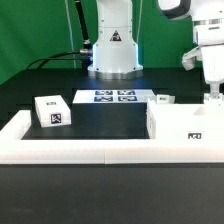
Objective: Assemble cabinet
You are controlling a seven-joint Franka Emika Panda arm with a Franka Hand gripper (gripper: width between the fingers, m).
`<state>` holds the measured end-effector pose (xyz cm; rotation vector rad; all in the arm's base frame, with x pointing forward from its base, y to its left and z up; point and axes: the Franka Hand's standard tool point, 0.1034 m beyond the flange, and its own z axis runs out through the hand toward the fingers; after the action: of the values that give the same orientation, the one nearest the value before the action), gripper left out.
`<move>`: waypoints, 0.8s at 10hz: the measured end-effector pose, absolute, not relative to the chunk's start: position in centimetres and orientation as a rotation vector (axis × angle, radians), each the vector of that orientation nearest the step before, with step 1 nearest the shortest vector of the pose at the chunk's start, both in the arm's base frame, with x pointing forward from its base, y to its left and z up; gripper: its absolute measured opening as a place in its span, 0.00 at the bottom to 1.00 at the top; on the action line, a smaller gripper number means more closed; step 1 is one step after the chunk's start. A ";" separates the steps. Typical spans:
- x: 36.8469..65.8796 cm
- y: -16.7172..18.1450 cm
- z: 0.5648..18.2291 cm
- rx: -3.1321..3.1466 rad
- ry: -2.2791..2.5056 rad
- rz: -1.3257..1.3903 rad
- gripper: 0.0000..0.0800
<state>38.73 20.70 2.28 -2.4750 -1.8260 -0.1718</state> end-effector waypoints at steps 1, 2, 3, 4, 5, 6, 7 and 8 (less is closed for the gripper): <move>38.7 20.7 2.3 -2.474 -1.827 -0.171 0.08; 38.7 20.7 2.3 -2.475 -1.826 -0.173 0.08; 38.7 20.7 2.3 -2.475 -1.826 -0.173 0.08; 38.7 20.7 2.3 -2.475 -1.826 -0.173 0.08; 38.7 20.7 2.3 -2.475 -1.826 -0.173 0.08; 38.7 20.7 2.3 -2.475 -1.826 -0.173 0.08; 38.8 20.5 2.4 -2.468 -1.842 -0.167 0.08; 39.5 19.6 3.6 -2.469 -1.874 -0.154 0.08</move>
Offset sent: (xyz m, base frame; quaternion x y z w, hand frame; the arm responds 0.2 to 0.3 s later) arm 0.0000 0.0000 0.0000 0.0000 0.0000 0.0000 1.0000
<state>39.46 19.64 3.65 -2.4692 -1.8744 -0.1541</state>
